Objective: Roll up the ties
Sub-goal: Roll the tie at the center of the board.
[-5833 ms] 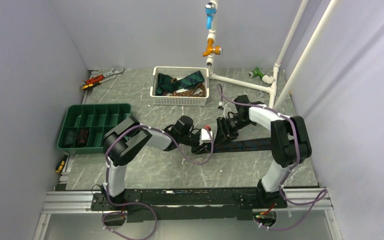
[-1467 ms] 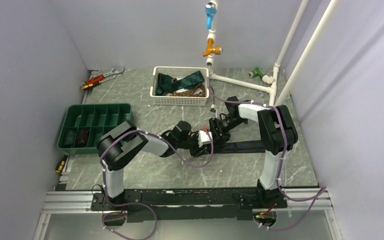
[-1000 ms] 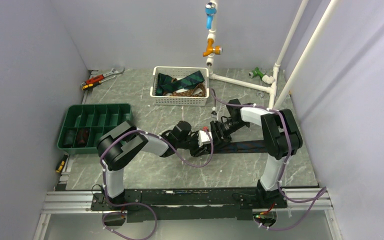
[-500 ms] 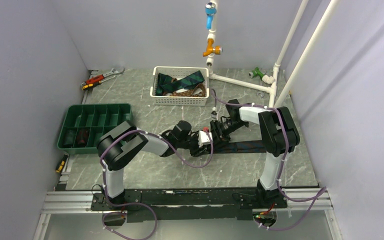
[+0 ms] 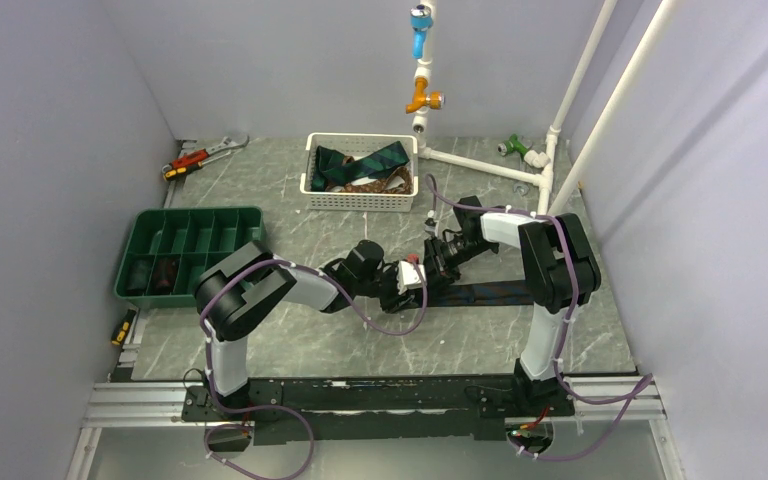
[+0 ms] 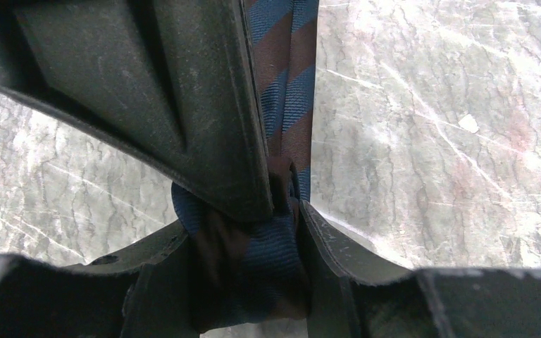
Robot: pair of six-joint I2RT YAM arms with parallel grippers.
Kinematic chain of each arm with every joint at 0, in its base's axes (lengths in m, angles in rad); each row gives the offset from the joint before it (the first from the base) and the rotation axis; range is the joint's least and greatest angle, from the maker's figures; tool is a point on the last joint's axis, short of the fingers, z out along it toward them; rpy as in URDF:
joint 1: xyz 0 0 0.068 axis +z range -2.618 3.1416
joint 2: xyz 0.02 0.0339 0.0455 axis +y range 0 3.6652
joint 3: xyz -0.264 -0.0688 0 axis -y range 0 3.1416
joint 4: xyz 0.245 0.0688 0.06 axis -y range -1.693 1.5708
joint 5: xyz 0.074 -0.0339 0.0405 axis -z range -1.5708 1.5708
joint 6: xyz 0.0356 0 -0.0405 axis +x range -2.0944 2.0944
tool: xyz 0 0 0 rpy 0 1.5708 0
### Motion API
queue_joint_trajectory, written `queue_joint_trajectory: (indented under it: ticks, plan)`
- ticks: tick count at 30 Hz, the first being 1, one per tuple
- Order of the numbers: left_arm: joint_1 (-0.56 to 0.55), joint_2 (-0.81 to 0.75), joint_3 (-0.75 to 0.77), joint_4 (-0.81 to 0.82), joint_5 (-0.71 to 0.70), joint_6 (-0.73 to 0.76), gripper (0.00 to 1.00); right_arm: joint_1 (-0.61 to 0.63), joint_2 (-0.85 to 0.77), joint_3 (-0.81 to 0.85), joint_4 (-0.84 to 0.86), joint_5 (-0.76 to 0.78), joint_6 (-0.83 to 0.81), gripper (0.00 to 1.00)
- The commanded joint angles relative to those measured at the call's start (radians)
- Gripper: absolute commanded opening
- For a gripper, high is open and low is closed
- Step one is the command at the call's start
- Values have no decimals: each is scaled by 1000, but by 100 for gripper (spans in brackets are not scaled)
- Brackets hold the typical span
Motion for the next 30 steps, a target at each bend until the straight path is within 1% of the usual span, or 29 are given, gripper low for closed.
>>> queue_joint_trajectory:
  ticks: [1, 2, 4, 5, 9, 11, 12, 13, 15, 16, 19, 21, 22, 23, 24, 25, 26, 27, 28, 30]
  plan:
    - [-9, 73, -24, -198, -55, 42, 49, -10, -22, 18, 69, 37, -17, 5]
    - [-8, 73, -25, -195, -54, 39, 49, -10, -19, 16, 64, 60, -34, 0]
    - [-9, 64, -32, -181, -52, 33, 52, -10, -9, 8, 48, 96, -64, 0]
    - [-6, 52, -37, -172, -45, 32, 55, -10, -1, 5, 40, 115, -80, 0]
    - [-1, -33, -45, -139, -66, 47, 68, -10, 15, -15, 33, 230, -111, 0]
    - [13, -84, 9, -223, -59, 37, 76, -9, 27, -15, 28, 277, -125, 0]
    - [24, -120, 39, -287, -47, 30, 83, -9, 32, -13, 26, 293, -141, 0]
    - [34, -155, 54, -311, -33, 26, 88, -10, 38, -10, 24, 306, -142, 0]
    - [61, -239, 38, -287, 12, 24, 94, -10, 46, 8, 9, 315, -148, 0]
    - [81, -293, 2, -234, 42, 14, 99, -8, 49, 13, 5, 318, -150, 0]
    - [118, -418, -150, 36, 51, -77, 99, -7, 51, 15, -5, 325, -169, 0]
    - [119, -442, -211, 144, 69, -107, 99, -6, 51, 11, -12, 336, -180, 0]
    - [119, -437, -207, 130, 79, -128, 100, -5, 49, 7, -15, 339, -186, 0]
    - [122, -423, -172, 23, 120, -87, 99, -1, 47, 4, -18, 345, -191, 0]
    - [128, -392, -103, -87, 182, -40, 99, 2, 44, 3, -22, 354, -197, 0]
    - [131, -355, -81, -120, 219, -42, 100, 6, 43, 2, -28, 366, -202, 0]
    - [131, -321, -89, -75, 213, -80, 99, 12, 42, 4, -35, 375, -205, 0]
    - [128, -294, -117, 6, 198, -113, 99, 15, 40, 5, -42, 385, -205, 0]
    - [120, -264, -143, 102, 187, -125, 99, 18, 38, 8, -50, 394, -202, 0]
    - [93, -211, -179, 234, 140, -112, 100, 21, 35, 10, -57, 411, -196, 0]
